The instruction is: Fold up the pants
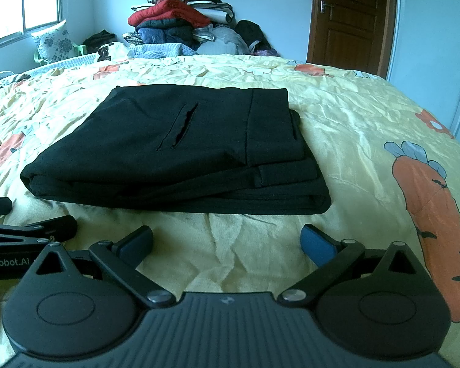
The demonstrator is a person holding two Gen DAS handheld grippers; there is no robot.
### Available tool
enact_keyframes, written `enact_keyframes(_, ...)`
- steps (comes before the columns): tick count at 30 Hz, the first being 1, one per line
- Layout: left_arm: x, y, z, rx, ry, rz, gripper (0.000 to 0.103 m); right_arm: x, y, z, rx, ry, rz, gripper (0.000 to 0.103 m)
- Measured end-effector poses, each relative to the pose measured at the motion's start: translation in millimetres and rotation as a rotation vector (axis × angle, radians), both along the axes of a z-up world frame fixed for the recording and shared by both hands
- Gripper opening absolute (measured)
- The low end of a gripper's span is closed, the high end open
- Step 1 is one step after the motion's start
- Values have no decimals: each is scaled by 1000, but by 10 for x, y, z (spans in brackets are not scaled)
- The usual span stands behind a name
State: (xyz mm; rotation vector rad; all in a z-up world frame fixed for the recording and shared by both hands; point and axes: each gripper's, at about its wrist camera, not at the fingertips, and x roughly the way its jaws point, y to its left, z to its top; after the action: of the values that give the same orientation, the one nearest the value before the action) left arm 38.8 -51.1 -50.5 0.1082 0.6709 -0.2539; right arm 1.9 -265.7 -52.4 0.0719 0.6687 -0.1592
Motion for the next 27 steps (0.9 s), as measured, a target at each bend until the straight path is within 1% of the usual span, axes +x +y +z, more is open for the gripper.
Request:
enact_keyframes(12, 4, 2, -1, -1, 1, 0, 103, 3, -4, -3, 1, 0, -3, 103)
enact_keyframes(15, -2, -4, -3, -4, 1, 1, 103, -10, 12, 5, 2, -1, -34, 103)
enact_keyframes(17, -10, -3, -3, -8, 1, 1, 103, -37, 48, 12, 2, 0, -74, 103)
enact_keyframes(19, -13, 10, 5, -7, 6, -8, 103, -87, 70, 24, 27, -9, -102, 103)
enact_keyframes(21, -9, 42, 29, 5, 24, -51, 103, -149, 78, 44, 66, -29, -95, 103)
enact_keyframes(22, -3, 73, 44, 2, 38, -51, 103, -189, 82, 68, 91, -39, -92, 103)
enact_keyframes(24, -9, 130, 74, 4, 60, 1, 103, -253, 108, 119, 118, -56, -94, 103)
enact_keyframes(25, -30, 150, 100, 5, 67, 18, 101, -285, 131, 155, 120, -66, -91, 103)
enact_keyframes(27, -107, 169, 184, 18, 42, 26, 100, -338, 200, 226, 92, -88, -83, 103)
